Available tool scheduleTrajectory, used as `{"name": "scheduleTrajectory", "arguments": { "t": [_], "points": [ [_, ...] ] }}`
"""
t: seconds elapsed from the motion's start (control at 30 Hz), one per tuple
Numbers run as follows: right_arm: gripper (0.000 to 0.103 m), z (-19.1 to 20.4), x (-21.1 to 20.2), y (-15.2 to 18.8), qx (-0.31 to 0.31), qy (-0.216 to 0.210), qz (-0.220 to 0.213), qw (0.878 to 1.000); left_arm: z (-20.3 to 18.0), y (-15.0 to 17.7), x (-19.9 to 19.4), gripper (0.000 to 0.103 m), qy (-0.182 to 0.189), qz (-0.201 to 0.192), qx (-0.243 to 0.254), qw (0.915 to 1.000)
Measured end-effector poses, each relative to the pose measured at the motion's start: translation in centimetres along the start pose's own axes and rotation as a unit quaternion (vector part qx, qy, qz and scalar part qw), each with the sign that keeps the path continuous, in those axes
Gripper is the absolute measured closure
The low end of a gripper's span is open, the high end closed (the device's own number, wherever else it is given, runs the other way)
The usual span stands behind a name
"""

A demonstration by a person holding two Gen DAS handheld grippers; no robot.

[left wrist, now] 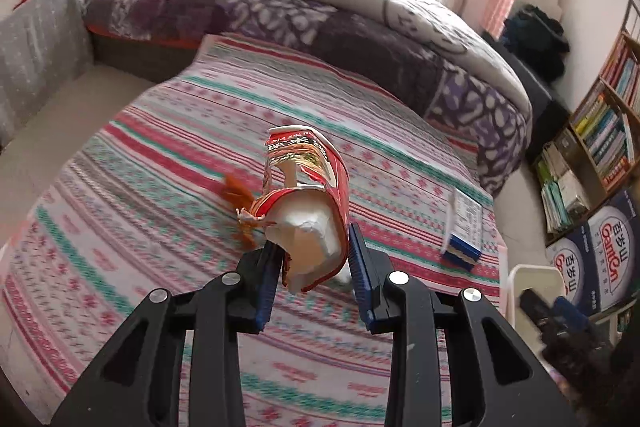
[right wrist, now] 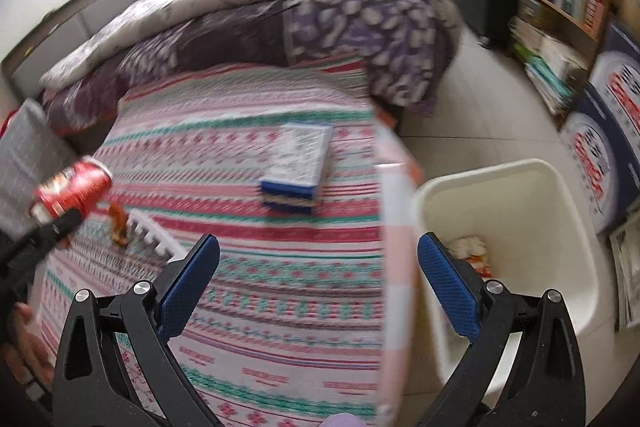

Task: Collect trash
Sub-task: 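Grasp the red noodle cup with the left tool, then grasp the white foam toe separator with the right tool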

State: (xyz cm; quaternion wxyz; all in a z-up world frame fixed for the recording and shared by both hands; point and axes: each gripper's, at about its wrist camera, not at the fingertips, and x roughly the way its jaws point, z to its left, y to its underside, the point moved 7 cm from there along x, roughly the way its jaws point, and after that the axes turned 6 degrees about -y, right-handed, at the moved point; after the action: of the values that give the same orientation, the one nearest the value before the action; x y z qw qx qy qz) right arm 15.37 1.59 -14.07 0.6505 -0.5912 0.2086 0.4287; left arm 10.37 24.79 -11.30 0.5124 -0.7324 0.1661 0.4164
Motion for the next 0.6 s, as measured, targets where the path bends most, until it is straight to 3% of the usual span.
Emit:
{"name": "scheduleTrajectory", "arguments": {
  "t": [0.33,0.6],
  "points": [
    [0.009,8.7,5.7,2.2,-0.131,-0.038,0.026,0.99,4.9,-0.6,-1.4,0.07,-0.019,-0.015,-0.012,0.9996],
    [0.02,12.9,8.7,3.4,-0.171,-0.064,0.034,0.983,7.3,-0.6,-2.7,0.07,-0.023,-0.024,-0.011,0.9994]
  ]
}}
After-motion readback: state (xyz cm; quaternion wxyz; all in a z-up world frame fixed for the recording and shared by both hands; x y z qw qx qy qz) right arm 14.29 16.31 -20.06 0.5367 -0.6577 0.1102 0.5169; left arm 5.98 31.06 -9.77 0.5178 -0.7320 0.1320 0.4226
